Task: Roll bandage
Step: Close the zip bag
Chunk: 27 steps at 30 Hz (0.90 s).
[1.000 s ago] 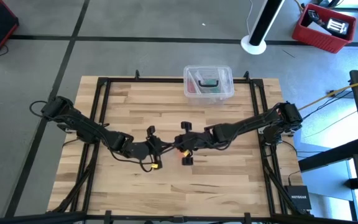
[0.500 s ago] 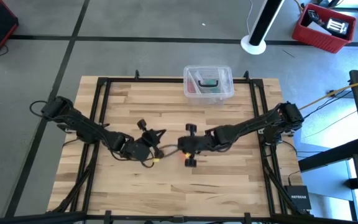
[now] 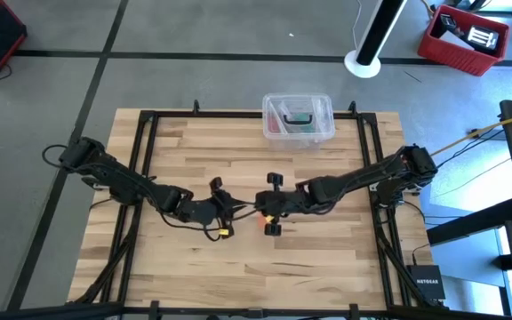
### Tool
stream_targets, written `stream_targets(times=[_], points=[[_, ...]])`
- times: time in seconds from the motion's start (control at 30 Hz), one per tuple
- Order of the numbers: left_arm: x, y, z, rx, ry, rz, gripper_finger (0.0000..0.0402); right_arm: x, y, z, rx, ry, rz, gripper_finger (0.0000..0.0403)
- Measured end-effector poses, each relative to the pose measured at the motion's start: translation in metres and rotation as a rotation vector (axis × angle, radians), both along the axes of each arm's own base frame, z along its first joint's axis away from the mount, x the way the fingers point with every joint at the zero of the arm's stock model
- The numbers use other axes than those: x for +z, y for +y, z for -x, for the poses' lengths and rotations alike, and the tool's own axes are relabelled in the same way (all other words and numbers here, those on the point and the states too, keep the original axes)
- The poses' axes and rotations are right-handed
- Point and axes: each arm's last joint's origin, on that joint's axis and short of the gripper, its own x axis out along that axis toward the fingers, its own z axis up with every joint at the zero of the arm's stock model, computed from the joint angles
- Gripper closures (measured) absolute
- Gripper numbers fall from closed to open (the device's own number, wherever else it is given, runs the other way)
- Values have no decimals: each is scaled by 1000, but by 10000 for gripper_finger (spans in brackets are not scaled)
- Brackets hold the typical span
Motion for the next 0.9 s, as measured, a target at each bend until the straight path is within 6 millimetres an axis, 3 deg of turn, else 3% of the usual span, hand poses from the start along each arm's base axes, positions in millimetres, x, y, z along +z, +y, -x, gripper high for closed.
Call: stream_targets(times=[0.23,0.4,0.9], points=[[3,3,-5,-74,-18,-19,299,3,2,-3,40,-36,-20,370],[6,2,-6,-136,-28,-25,282,3,2,-3,46,-35,-21,370],[14,4,-10,-147,-35,-75,332,3,1,-3,47,-35,-20,370]])
